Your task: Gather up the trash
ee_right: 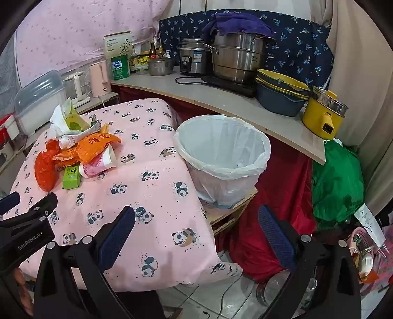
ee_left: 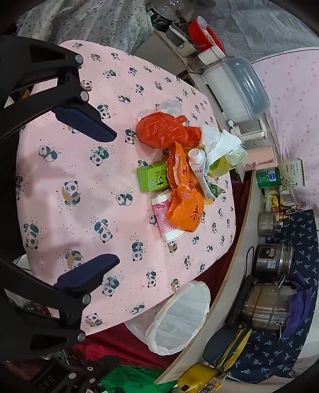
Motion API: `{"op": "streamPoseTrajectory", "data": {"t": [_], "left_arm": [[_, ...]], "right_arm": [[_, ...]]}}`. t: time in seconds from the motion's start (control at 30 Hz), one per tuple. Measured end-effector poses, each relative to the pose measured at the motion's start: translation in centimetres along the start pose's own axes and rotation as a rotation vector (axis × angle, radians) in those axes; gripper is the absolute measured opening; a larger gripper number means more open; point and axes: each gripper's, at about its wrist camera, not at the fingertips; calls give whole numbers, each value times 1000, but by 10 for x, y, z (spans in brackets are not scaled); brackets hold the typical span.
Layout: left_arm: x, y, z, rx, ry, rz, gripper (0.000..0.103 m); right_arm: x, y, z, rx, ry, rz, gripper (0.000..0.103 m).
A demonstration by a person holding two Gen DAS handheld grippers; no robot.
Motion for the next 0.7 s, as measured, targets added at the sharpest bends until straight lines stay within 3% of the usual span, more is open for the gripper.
{"op": "streamPoseTrajectory", "data": {"t": [0.7], "left_arm": [[14, 0, -3, -14, -3, -66, 88]], "right_arm": [[8, -3, -5, 11, -17, -27, 96]]}}
Point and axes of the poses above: each gripper's, at about its wrist camera, not at the fingertips, and x roughly against the way its jaws point, z to its left, y to its top, and after that the axes turned 4 degrees about y, right-handed
